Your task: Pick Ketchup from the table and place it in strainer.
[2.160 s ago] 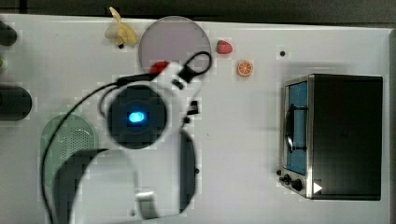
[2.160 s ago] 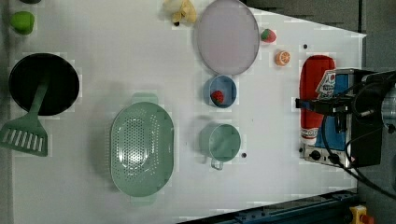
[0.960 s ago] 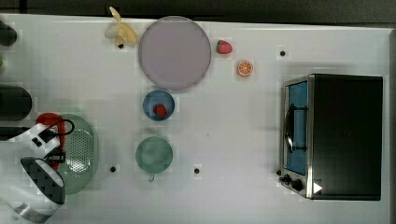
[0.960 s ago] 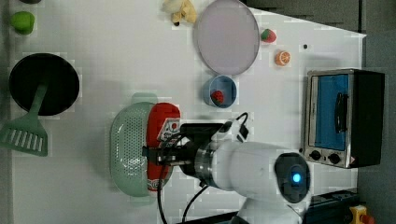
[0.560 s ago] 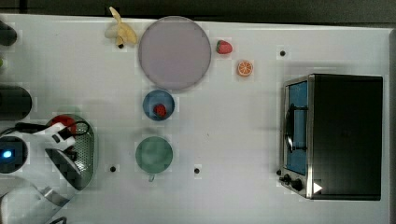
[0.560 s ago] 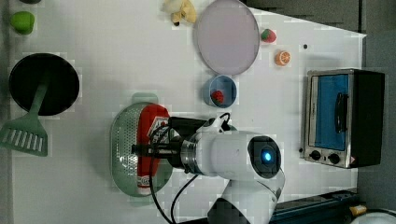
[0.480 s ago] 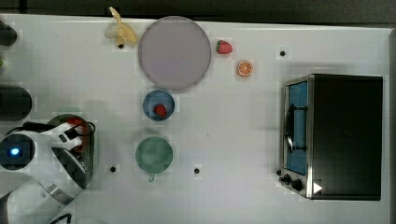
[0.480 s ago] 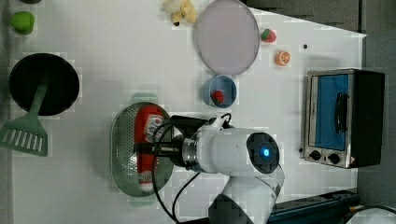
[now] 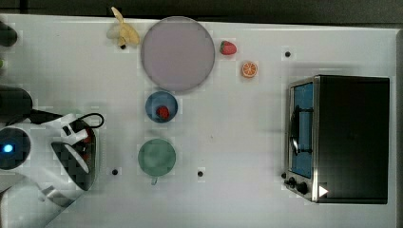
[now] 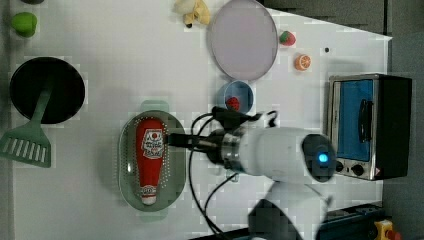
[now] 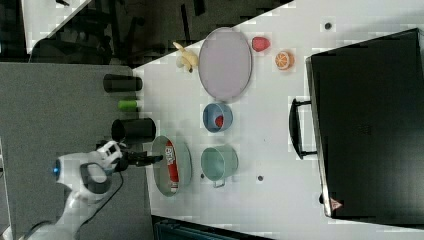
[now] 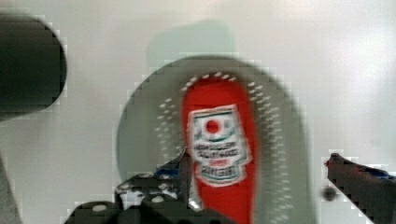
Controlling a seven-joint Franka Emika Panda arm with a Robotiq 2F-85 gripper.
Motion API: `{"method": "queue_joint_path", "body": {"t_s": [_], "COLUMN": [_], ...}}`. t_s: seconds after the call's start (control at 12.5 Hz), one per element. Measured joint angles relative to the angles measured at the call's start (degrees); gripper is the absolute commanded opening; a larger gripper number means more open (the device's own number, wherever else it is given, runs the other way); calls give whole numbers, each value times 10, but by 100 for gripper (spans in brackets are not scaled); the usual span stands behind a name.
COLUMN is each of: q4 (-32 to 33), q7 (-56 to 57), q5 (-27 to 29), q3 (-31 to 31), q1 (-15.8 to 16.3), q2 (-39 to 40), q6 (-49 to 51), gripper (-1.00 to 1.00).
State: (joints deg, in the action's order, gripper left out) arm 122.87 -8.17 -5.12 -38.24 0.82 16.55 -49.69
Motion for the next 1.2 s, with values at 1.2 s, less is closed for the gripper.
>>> {"method": "queue_joint_path", "body": {"t_s": [1.2], "q4": [-230], "q7": [19], "q5": [72], "q3": [222], "q1": [-143], "q2": [-210], "q6": [462], "gripper": [100]}}
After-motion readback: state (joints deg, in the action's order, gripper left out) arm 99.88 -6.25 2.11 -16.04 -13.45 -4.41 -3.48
